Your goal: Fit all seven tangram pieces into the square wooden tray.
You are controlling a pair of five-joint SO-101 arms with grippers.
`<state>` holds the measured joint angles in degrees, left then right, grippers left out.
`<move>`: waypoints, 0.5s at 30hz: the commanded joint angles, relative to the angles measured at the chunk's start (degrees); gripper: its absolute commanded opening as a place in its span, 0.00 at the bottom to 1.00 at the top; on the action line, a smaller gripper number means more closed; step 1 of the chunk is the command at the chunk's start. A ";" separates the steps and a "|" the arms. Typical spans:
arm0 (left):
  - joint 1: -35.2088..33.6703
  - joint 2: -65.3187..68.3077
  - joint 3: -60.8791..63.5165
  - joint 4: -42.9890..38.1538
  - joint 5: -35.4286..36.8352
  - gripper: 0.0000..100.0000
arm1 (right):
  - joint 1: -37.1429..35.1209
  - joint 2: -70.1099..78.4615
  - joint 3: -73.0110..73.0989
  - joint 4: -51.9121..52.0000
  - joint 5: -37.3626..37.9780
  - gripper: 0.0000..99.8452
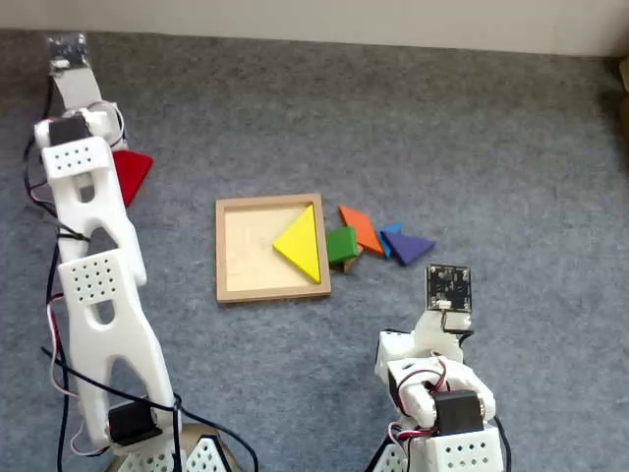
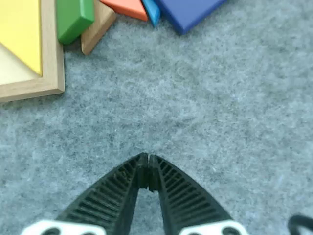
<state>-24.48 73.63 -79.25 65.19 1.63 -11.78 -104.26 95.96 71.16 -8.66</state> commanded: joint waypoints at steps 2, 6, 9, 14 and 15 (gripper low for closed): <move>1.98 1.45 -1.01 -0.53 -0.35 0.11 | 0.66 -0.84 5.76 0.31 0.62 0.02; 3.56 1.45 -1.27 8.79 -5.01 0.10 | 0.66 -0.84 5.76 0.31 0.62 0.02; 5.14 1.36 -1.36 16.70 -9.49 0.10 | 0.66 -0.84 5.76 0.31 0.62 0.02; 7.96 0.92 -4.00 28.31 -13.36 0.10 | 0.66 -0.84 5.76 0.31 0.62 0.02; 8.48 0.84 -5.41 30.95 -13.36 0.10 | 0.66 -0.84 5.76 0.31 0.62 0.02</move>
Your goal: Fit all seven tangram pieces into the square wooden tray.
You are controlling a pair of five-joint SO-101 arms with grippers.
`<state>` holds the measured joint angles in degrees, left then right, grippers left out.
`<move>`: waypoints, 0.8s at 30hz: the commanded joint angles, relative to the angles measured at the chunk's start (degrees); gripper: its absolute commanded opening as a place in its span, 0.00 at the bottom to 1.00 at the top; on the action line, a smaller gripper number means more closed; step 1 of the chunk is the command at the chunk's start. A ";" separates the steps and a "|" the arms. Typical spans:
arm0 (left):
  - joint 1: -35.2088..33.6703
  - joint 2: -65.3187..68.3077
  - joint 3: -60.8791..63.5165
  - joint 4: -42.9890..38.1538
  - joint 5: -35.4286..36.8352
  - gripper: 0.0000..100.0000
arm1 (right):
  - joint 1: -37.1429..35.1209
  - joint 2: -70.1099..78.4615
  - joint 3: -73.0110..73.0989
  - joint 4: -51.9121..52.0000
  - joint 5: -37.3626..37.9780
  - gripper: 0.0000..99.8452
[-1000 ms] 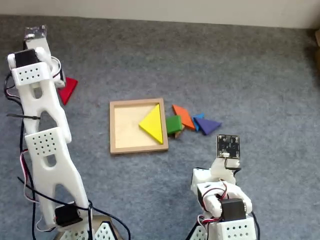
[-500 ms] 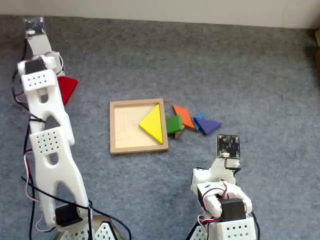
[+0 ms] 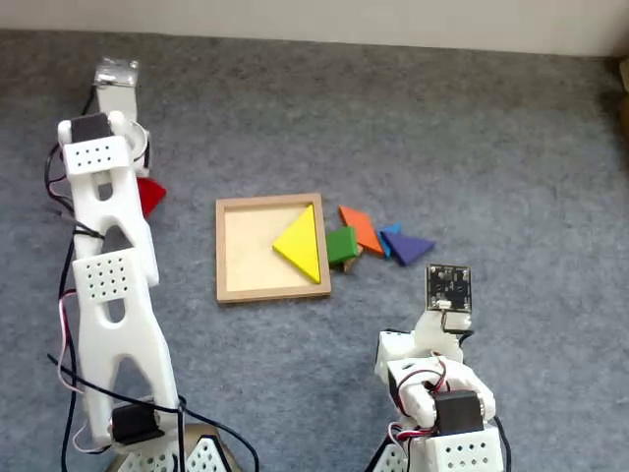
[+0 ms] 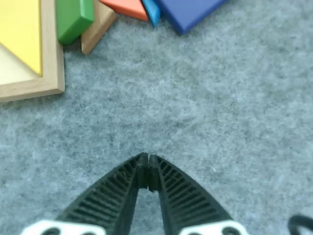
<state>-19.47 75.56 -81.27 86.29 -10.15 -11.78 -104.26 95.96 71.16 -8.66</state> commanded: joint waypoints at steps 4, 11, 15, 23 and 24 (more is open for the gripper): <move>6.02 -1.45 -6.55 16.53 -1.14 0.10 | 0.66 -0.84 5.76 0.31 0.62 0.02; 9.10 -4.53 3.30 16.53 0.00 0.10 | 0.66 -0.84 5.76 0.31 0.62 0.02; 9.80 -16.13 13.32 16.53 2.29 0.10 | 0.66 -0.84 5.76 0.31 0.62 0.02; 11.03 -44.70 39.96 16.18 -2.81 0.16 | 0.66 -0.84 5.76 0.31 0.62 0.02; 10.77 -47.08 42.77 16.18 -3.78 0.21 | 0.66 -0.84 5.76 0.31 0.62 0.02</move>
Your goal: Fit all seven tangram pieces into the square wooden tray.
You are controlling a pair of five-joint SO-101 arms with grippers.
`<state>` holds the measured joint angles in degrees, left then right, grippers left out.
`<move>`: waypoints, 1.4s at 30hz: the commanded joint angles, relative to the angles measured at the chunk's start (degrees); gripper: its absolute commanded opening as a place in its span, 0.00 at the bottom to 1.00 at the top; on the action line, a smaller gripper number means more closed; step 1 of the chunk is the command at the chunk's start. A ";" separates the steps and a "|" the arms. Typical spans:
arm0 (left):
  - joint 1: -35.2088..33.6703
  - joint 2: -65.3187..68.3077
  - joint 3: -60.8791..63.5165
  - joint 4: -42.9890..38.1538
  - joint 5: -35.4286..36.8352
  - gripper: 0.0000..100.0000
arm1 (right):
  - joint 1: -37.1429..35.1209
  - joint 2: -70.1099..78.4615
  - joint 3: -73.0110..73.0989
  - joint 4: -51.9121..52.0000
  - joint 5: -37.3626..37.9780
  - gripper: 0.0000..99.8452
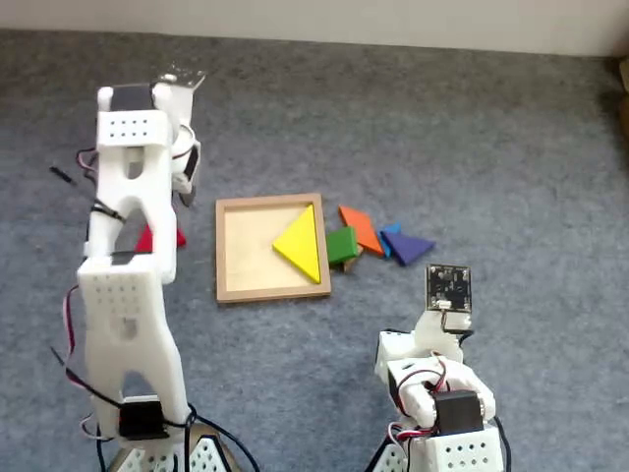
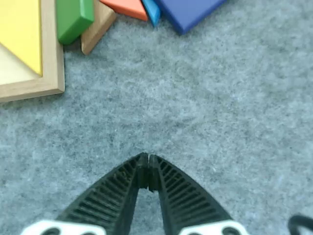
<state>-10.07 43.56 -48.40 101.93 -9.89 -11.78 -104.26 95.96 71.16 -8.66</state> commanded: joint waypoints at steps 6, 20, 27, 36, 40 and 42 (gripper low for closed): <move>-3.65 -16.75 14.64 0.18 -12.92 0.35 | 0.66 -0.84 5.76 0.31 0.62 0.02; -8.92 2.95 4.18 -3.08 -22.51 0.35 | 0.66 -0.84 5.76 0.31 0.62 0.02; -8.75 11.56 -2.07 -1.49 -22.51 0.34 | 0.66 -0.84 5.76 0.31 0.62 0.02; -9.10 13.58 -2.15 -1.49 -22.59 0.30 | 0.66 -0.84 5.76 0.31 0.62 0.02; -8.66 13.67 -2.15 -1.49 -22.33 0.29 | 0.66 -0.84 5.76 0.31 0.62 0.02; -8.57 13.67 -2.07 -1.49 -22.24 0.29 | 0.66 -0.84 5.76 0.31 0.62 0.02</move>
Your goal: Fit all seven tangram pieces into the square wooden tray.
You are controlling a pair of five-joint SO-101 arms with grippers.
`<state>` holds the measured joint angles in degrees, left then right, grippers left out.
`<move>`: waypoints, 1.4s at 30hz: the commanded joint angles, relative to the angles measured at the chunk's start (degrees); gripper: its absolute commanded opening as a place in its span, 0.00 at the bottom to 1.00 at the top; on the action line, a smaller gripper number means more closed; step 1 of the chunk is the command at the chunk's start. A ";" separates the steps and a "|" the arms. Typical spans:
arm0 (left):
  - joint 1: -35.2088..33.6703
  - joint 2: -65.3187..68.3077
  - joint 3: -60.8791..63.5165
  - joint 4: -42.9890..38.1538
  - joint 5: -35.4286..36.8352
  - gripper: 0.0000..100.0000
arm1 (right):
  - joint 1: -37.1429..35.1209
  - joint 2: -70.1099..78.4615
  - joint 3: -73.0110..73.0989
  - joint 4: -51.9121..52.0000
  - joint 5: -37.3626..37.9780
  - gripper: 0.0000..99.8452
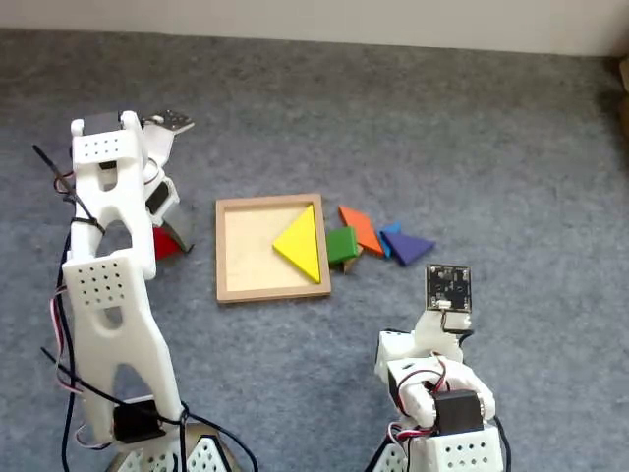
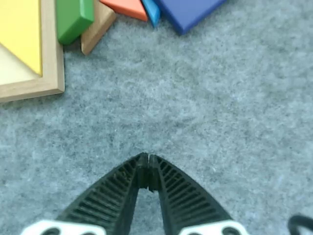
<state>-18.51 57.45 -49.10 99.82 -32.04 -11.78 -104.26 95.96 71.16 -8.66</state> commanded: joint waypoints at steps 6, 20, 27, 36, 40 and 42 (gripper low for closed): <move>0.48 -0.57 -1.36 0.70 -0.53 0.21 | 0.66 -0.84 5.76 0.31 0.62 0.02; 6.90 -15.08 11.82 1.14 -0.35 0.21 | 0.66 -0.84 5.76 0.31 0.62 0.02; 10.42 -23.16 21.58 1.05 -0.18 0.19 | 0.66 -0.84 5.76 0.31 0.62 0.02; 6.11 -26.77 22.64 -1.85 3.52 0.27 | 0.66 -0.84 5.76 0.31 0.62 0.02; 3.03 -26.24 23.16 -5.71 3.43 0.31 | 0.66 -0.84 5.76 0.31 0.62 0.02; 2.33 -24.40 22.73 -6.77 3.25 0.31 | 0.66 -0.84 5.76 0.31 0.62 0.02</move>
<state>-14.02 34.07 -25.71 95.69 -28.97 -11.78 -104.26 95.96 71.16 -8.66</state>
